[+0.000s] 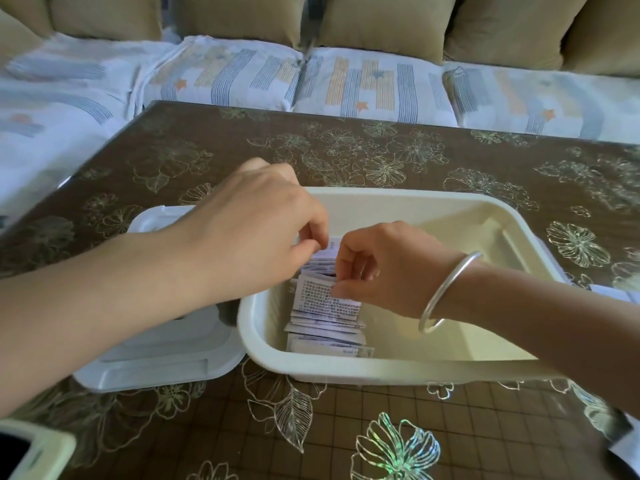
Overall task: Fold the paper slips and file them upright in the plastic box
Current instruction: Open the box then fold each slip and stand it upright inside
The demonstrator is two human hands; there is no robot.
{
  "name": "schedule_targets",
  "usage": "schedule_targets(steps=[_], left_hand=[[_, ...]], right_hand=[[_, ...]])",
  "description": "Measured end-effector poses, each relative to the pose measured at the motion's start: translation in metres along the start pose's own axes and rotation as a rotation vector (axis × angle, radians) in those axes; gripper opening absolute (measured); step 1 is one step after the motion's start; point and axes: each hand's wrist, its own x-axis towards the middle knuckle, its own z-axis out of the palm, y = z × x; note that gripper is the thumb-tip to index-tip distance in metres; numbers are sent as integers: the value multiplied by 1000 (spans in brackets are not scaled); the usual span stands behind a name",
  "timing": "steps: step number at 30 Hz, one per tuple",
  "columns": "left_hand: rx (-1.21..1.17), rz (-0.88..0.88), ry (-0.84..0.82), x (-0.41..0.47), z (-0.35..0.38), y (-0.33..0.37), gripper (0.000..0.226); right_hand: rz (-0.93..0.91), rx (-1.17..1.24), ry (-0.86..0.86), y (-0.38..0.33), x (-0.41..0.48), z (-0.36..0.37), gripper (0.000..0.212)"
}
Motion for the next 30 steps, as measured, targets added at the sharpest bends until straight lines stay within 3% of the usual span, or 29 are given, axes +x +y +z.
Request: schedule_targets(steps=[10,12,16,19,22,25,30], left_hand=[[32,81,3,-2,-8,3,17],[52,125,-86,-3,-13,9,21],[248,161,-532,2,-9,14,31],[332,172,-718,9,-5,17,39],[433,149,-810,21,-2,22,35],[484,101,-838,31,1,29,19],[481,53,-823,35,8,26,22]], right_hand=[[201,346,57,14,3,-9,19],[213,353,54,15,3,-7,19],[122,121,56,11,2,-2,28],[99,8,19,7,-1,0,29],[60,-67,-33,3,-4,0,3],[65,-216,-109,4,-5,1,45],[-2,-350,-98,6,-3,2,54]])
